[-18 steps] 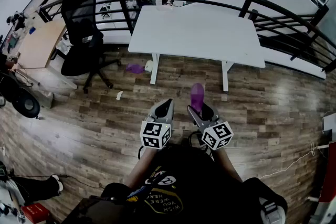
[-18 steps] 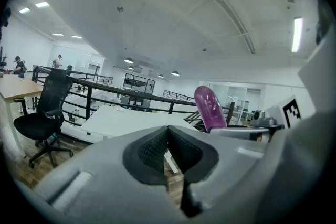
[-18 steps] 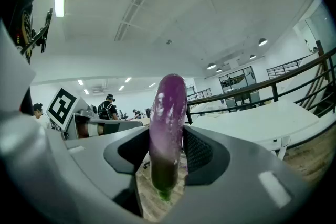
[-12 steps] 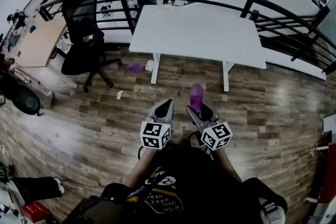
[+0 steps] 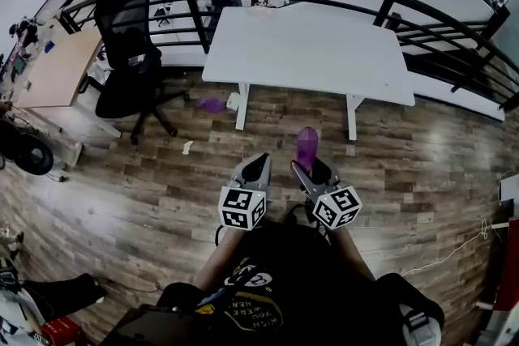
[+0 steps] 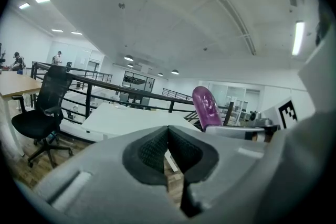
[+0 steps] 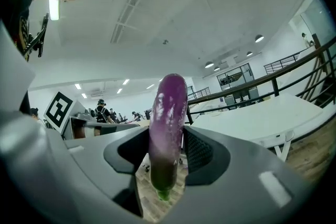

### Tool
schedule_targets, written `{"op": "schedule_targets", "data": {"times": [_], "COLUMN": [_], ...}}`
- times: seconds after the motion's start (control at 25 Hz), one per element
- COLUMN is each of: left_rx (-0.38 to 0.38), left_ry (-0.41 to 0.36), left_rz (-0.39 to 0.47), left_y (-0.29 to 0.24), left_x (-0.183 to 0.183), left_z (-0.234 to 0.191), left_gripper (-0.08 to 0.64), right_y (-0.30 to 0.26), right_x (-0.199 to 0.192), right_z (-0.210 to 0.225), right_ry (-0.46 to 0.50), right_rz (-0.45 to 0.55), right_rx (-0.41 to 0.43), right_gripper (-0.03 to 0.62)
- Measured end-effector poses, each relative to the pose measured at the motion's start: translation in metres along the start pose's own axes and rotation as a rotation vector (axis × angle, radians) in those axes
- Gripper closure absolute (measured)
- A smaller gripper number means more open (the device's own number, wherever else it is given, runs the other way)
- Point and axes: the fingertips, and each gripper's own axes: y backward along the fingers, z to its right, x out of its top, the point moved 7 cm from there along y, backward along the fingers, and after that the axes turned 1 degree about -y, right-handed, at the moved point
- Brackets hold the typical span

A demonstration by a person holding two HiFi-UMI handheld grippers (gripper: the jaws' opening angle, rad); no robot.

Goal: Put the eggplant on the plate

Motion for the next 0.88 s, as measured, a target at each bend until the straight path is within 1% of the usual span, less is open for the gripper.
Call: {"op": "schedule_targets", "data": {"times": [0.16,0.28,0.48,0.64,0.76,0.8,0.88], "left_rx": [-0.017,-0.038,-0.037,-0.021,-0.018,-0.019,-0.023], "left_ry": [0.015,0.018,0.044,0.072,0.113,0.118,0.090], "left_rz": [-0.002,-0.015,-0.032,-0.033,0.006,0.017,0.022], "left_y": [0.000,0.001,-0.014,-0.044,-0.078,-0.092,-0.120], "left_x": [0.000,-0.008,-0.012,-0.004,0.010,0.017,0.030], "left_z": [-0.012,-0.016,-0.026,-0.046,-0.060,-0.063,-0.065], "left_gripper": [0.555,0.555,0.555,0.555,0.555,0.555,0.555], "right_y": [-0.013,-0.016,-0.032,-0.058,-0.082,-0.090,-0.104], "right_x": [-0.001,-0.007,-0.017,-0.008,0.008,0.014,0.025], "right_z": [-0.007,-0.013,-0.004,0.020,0.051,0.063,0.085], "right_ry": [0.014,0.011,0.002,-0.006,0.003,0.010,0.023], "right_rz": [-0.003,-0.005,-0.069,-0.072,-0.057,-0.057,-0.062], "right_rx": [-0.006,-0.014,-0.024,-0.009,0.001,0.006,0.019], "right_gripper": [0.391,0.391,0.391,0.393,0.393,0.393,0.393]}}
